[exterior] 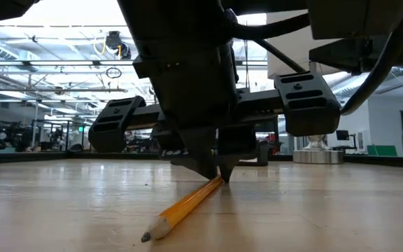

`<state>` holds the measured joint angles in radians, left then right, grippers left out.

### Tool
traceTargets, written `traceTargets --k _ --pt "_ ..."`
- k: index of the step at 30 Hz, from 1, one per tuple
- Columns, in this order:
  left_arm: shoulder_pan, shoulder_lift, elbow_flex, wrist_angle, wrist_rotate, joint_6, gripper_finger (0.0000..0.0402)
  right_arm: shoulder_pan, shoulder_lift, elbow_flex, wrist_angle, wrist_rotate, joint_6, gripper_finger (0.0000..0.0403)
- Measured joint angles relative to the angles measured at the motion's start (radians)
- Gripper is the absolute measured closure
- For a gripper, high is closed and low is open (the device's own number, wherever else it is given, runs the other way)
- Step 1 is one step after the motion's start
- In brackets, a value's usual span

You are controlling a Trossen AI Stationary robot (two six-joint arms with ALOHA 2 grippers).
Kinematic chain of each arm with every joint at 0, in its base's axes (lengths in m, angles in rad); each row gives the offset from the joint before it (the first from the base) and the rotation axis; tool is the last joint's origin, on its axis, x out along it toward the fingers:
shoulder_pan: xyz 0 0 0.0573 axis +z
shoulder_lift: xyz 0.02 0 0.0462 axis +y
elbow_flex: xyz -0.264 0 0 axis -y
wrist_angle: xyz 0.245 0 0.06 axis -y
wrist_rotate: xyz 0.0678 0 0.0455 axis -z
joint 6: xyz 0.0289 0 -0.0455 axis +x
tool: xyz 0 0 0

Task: Pick and place office supplies into organizer
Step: Put the yellow pencil into the desk organizer

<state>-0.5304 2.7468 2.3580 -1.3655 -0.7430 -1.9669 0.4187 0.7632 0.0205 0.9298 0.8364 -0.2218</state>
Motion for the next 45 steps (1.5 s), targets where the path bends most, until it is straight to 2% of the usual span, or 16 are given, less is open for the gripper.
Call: traceTargets --k 4,11,18,30,41,45 --pt "-0.001 0.000 0.000 -0.010 -0.026 -0.005 0.0387 0.000 0.000 0.000 0.000 0.000 0.000 0.0303" --pt "0.006 0.001 -0.001 -0.031 -0.076 0.010 0.0364 0.000 0.000 0.000 0.000 0.000 0.000 0.0303" --pt "0.031 -0.007 -0.005 -0.100 -0.148 0.002 0.0396 0.000 0.000 0.000 0.000 0.000 0.000 0.0303" --pt "0.066 -0.027 -0.005 -0.181 -0.146 0.038 0.0400 0.000 0.000 0.000 0.000 0.000 0.000 0.0303" --pt "0.066 -0.031 -0.004 -0.189 -0.083 0.163 0.0389 0.000 0.000 0.000 0.000 0.000 0.000 0.0303" --pt "0.066 -0.031 -0.003 -0.207 -0.069 0.342 0.0388 0.000 0.000 0.000 0.000 0.000 0.000 0.0303"
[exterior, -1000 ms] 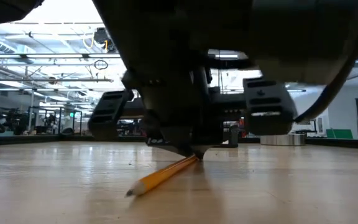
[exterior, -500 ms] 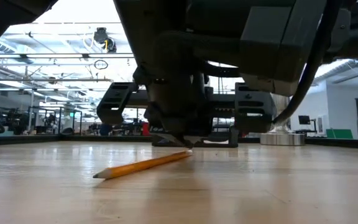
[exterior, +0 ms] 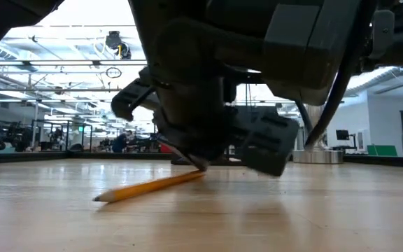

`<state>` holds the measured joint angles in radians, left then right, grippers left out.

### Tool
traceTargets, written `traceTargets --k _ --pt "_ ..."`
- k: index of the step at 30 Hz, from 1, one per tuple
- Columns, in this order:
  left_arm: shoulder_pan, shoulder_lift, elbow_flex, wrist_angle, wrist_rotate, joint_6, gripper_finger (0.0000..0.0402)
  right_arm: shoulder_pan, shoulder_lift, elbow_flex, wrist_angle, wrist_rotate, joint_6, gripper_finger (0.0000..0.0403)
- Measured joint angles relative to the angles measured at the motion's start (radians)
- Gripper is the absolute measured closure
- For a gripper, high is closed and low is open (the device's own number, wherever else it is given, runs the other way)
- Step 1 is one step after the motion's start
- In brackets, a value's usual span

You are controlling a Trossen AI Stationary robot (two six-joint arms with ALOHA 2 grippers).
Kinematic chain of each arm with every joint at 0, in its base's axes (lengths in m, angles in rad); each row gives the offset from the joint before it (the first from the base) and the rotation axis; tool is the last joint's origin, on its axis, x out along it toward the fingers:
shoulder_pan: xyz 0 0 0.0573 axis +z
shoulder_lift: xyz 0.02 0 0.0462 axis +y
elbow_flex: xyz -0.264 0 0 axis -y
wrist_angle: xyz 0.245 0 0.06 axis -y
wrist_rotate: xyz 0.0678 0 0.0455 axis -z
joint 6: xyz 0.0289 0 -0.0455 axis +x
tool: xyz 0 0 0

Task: Pick and place office supplies into organizer
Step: Put the yellow pencil into the desk organizer

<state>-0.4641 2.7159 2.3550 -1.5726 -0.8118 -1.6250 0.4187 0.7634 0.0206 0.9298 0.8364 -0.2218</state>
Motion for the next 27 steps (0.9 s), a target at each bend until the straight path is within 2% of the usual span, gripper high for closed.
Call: traceTargets --k 2,4,9,14,17,21,24,27 --pt "0.001 0.000 0.000 0.003 0.000 0.123 0.0388 0.000 0.000 0.000 0.000 0.000 0.000 0.0303" --pt "0.004 0.000 0.000 0.017 -0.047 0.231 0.0388 0.000 0.000 0.000 0.000 0.000 0.000 0.0303" --pt "0.019 -0.019 0.001 0.000 -0.051 0.274 0.0387 0.000 0.000 0.000 0.000 0.000 0.000 0.0303" --pt "0.025 -0.034 0.001 0.017 0.051 0.488 0.0385 0.000 0.000 0.000 0.000 0.000 0.000 0.0303" --pt "0.033 -0.034 -0.013 0.004 0.014 0.521 0.0385 0.000 0.000 0.000 0.000 0.000 0.000 0.0303" --pt "0.041 -0.054 -0.018 0.004 0.016 0.553 0.0385 0.000 0.000 0.000 0.000 0.000 0.000 0.0303" --pt "0.026 -0.081 -0.015 0.002 0.024 0.508 0.0385 0.000 0.000 0.000 0.000 0.000 0.000 0.0303" --pt "0.002 -0.118 -0.015 0.002 -0.011 0.434 0.0385 0.000 0.000 0.000 0.000 0.000 0.000 0.0303"
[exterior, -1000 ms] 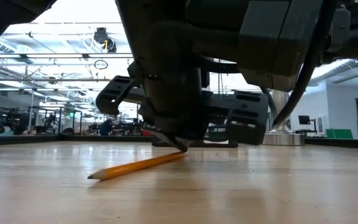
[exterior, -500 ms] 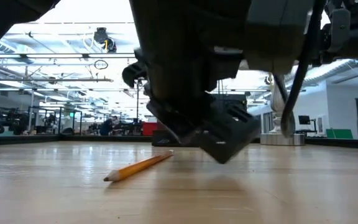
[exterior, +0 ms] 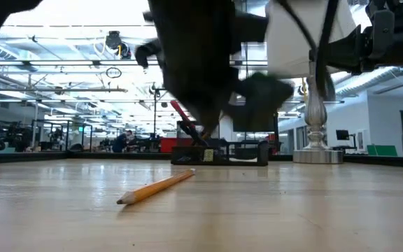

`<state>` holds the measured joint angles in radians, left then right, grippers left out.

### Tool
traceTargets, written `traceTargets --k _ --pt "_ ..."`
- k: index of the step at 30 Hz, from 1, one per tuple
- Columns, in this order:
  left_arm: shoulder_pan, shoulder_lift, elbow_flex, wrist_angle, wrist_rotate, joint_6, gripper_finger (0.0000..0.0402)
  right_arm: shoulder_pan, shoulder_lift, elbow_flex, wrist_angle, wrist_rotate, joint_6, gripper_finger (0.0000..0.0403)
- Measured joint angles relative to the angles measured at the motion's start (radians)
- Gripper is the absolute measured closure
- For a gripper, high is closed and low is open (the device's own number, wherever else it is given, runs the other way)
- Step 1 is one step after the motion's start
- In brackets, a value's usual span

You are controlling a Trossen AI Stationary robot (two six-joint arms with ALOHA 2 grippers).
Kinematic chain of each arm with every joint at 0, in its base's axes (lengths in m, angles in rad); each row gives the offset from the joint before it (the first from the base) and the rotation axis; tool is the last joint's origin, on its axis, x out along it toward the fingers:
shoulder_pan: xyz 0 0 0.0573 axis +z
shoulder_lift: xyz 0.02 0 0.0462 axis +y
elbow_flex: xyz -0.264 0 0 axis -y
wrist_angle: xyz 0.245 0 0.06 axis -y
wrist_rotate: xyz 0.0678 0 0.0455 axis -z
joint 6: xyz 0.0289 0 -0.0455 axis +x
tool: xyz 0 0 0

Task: Pick and place office supplies into organizer
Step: Put the yellow pencil into the desk organizer

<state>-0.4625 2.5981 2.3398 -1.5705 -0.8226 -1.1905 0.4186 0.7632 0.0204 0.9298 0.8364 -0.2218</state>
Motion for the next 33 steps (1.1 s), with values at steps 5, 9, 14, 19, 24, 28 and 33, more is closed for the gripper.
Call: traceTargets --k 5,9,14,19,24,28,33 --pt "-0.077 -0.127 -0.077 0.001 -0.095 -0.219 0.0384 0.000 0.000 0.000 0.000 0.000 0.000 0.0303" --pt "-0.168 -0.242 -0.245 0.013 -0.175 -0.460 0.0384 0.000 0.000 0.000 0.000 0.000 0.000 0.0303" --pt "-0.286 -0.275 -0.482 0.092 -0.517 -0.750 0.0385 0.000 0.000 0.000 0.000 0.000 0.000 0.0303" --pt "-0.368 -0.276 -0.636 0.276 -0.620 -0.929 0.0385 0.000 0.000 0.000 0.000 0.000 0.000 0.0303" --pt "-0.359 -0.277 -0.635 0.459 -0.471 -0.818 0.0385 0.000 0.000 0.000 0.000 0.000 0.000 0.0303" --pt "-0.301 -0.277 -0.612 0.675 -0.307 -0.543 0.0385 0.000 0.000 0.000 0.000 0.000 0.000 0.0303" --pt "-0.272 -0.277 -0.596 0.759 -0.202 -0.451 0.0384 0.000 0.000 0.000 0.000 0.000 0.000 0.0303"
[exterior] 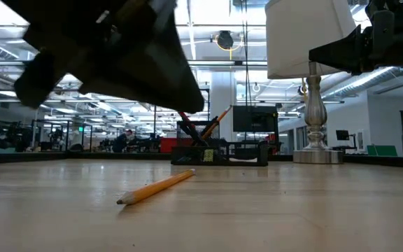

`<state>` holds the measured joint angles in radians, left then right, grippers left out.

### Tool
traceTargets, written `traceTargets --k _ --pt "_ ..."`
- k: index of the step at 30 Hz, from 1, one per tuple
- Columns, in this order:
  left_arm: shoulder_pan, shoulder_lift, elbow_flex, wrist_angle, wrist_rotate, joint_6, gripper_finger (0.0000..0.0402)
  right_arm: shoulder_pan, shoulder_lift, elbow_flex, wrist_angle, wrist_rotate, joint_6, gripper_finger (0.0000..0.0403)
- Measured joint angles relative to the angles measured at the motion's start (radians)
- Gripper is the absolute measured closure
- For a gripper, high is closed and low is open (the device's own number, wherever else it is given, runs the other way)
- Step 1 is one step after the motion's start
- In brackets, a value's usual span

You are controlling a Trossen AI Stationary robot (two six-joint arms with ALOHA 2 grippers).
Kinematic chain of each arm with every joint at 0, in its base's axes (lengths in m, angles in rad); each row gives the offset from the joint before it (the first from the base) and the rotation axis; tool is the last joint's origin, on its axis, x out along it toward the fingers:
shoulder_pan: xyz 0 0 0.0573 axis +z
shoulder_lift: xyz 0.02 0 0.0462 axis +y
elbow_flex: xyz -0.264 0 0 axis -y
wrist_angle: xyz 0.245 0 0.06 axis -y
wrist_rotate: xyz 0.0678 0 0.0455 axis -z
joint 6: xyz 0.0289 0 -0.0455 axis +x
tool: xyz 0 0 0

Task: Pick and place office supplies into organizer
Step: Put the yellow pencil into the desk organizer

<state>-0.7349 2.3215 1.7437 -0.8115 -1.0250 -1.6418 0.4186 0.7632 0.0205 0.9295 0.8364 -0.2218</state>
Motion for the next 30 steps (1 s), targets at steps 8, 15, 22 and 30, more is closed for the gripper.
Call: traceTargets --k 8,15,22,30 --pt "-0.041 0.000 -0.010 0.161 -0.049 -0.019 0.0385 0.000 0.000 0.000 0.000 0.000 0.000 0.0303" --pt "-0.012 0.000 -0.010 0.185 0.042 -0.079 0.0385 0.000 0.000 0.000 0.000 0.000 0.000 0.0303" --pt "0.072 0.000 -0.010 0.027 0.217 -0.169 0.0385 0.000 0.000 0.000 0.000 0.000 0.000 0.0303" --pt "0.106 -0.029 0.002 -0.128 0.293 -0.152 0.0385 0.000 0.000 0.000 0.000 0.000 0.000 0.0303"
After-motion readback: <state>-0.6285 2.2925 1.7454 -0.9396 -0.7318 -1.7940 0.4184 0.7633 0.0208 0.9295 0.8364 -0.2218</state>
